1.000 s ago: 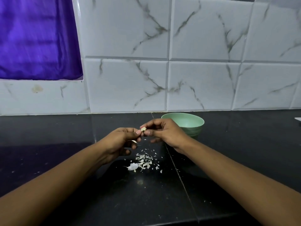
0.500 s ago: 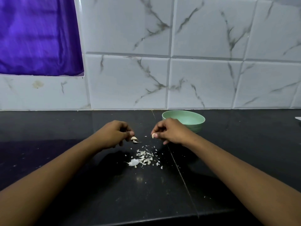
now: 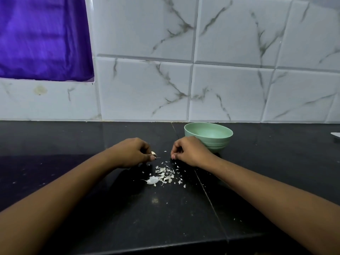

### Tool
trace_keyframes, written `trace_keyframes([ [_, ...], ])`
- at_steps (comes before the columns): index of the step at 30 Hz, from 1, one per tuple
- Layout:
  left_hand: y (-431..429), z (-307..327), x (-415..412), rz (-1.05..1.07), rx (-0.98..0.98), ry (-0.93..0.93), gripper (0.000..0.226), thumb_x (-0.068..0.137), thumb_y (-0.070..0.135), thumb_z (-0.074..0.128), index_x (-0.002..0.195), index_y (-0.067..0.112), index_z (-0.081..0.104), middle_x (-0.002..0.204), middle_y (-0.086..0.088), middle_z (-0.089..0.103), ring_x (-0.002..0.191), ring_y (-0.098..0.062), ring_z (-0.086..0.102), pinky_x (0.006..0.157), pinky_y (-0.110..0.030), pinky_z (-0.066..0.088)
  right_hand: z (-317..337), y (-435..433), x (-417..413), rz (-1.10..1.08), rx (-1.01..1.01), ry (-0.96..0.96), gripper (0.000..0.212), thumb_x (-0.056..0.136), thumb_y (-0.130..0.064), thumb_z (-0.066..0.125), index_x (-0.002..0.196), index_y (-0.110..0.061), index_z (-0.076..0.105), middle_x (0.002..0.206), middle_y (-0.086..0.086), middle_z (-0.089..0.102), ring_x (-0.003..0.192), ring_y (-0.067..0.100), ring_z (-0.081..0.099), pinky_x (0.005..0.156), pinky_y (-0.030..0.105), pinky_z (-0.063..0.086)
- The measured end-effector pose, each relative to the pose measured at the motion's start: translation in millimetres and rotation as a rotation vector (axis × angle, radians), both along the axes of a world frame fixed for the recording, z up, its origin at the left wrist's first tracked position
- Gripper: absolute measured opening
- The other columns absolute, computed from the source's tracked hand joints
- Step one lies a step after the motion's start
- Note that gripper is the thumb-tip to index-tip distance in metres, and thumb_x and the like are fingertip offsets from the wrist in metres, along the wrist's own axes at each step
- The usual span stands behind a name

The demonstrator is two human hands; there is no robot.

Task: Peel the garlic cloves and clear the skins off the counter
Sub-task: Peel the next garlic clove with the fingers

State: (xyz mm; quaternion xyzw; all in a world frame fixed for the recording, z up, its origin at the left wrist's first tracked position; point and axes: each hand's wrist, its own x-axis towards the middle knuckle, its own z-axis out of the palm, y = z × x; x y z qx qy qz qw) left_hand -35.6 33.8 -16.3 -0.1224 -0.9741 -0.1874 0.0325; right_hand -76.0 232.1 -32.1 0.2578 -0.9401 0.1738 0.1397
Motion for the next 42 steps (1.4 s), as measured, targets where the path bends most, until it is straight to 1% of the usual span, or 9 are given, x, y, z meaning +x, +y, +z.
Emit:
trace_keyframes([
  [4,0,-2,0,-0.007,-0.021,0.017,0.022,0.09,0.037,0.062,0.086,0.016,0.067,0.08,-0.001,0.07,0.064,-0.006,0.057,0.065,-0.023,0.044,-8,-5,1,0.001,0.128,0.158,0.01,0.087,-0.024,0.065,0.093,-0.019,0.07,0.1,-0.002,0.067,0.096,0.016,0.059,0.074,0.026,0.041],
  [9,2,-4,-1,-0.024,-0.032,0.012,0.017,0.089,0.036,0.063,0.086,0.02,0.066,0.073,0.007,0.065,0.06,0.002,0.053,0.062,-0.021,0.043,-10,-4,-1,0.009,0.118,0.182,0.011,0.085,-0.024,0.067,0.093,-0.017,0.071,0.101,-0.002,0.067,0.098,0.017,0.059,0.074,0.024,0.036],
  [17,1,2,2,-0.055,-0.065,-0.002,0.009,0.087,0.033,0.066,0.082,0.025,0.064,0.073,0.013,0.062,0.064,0.004,0.053,0.059,-0.015,0.04,-3,5,0,0.01,-0.129,-0.037,0.008,0.081,-0.018,0.073,0.088,-0.017,0.076,0.087,-0.001,0.074,0.048,-0.017,0.049,0.061,0.012,0.036],
  [22,2,3,3,-0.06,-0.1,0.011,0.009,0.084,0.029,0.069,0.08,0.031,0.062,0.075,0.015,0.061,0.072,0.001,0.055,0.065,-0.015,0.042,-2,-3,-1,-0.007,0.051,0.119,0.01,0.081,-0.021,0.071,0.09,-0.019,0.074,0.095,-0.002,0.072,0.091,0.012,0.063,0.074,0.022,0.04],
  [27,3,0,4,-0.031,-0.093,0.055,0.007,0.082,0.031,0.071,0.084,0.033,0.065,0.079,0.015,0.063,0.076,-0.003,0.057,0.074,-0.023,0.046,-11,-8,1,0.033,0.174,0.251,0.01,0.086,-0.017,0.064,0.093,-0.014,0.07,0.097,0.001,0.065,0.094,0.02,0.06,0.076,0.033,0.046],
  [29,4,0,3,-0.003,-0.057,0.121,0.014,0.079,0.036,0.074,0.09,0.036,0.066,0.08,0.016,0.064,0.075,0.0,0.057,0.079,-0.028,0.05,-12,-7,1,0.04,0.028,0.205,0.01,0.085,-0.014,0.067,0.093,-0.012,0.072,0.092,0.002,0.065,0.089,0.021,0.063,0.074,0.034,0.05],
  [34,6,4,9,-0.038,0.242,0.275,0.042,0.072,0.036,0.08,0.11,0.034,0.064,0.089,0.015,0.069,0.078,0.004,0.064,0.075,-0.015,0.049,4,-5,18,0.21,-0.902,-0.618,0.009,0.088,-0.003,0.063,0.096,-0.005,0.067,0.073,0.003,0.065,0.06,0.006,0.064,0.051,0.019,0.054],
  [37,13,2,13,-0.076,0.423,0.328,0.038,0.068,0.028,0.083,0.104,0.026,0.07,0.085,0.011,0.073,0.08,0.007,0.066,0.07,-0.004,0.045,12,-6,24,0.306,-1.081,-0.776,0.007,0.087,-0.001,0.061,0.09,-0.007,0.063,0.07,0.004,0.069,0.058,0.007,0.067,0.051,0.018,0.055],
  [42,19,-1,15,-0.094,0.693,0.294,0.019,0.07,0.024,0.079,0.088,0.022,0.076,0.077,0.006,0.075,0.068,0.002,0.066,0.061,-0.016,0.052,17,-4,25,0.36,-1.225,-0.809,0.013,0.086,0.003,0.061,0.085,-0.008,0.054,0.066,0.005,0.069,0.06,0.012,0.069,0.05,0.022,0.055],
])
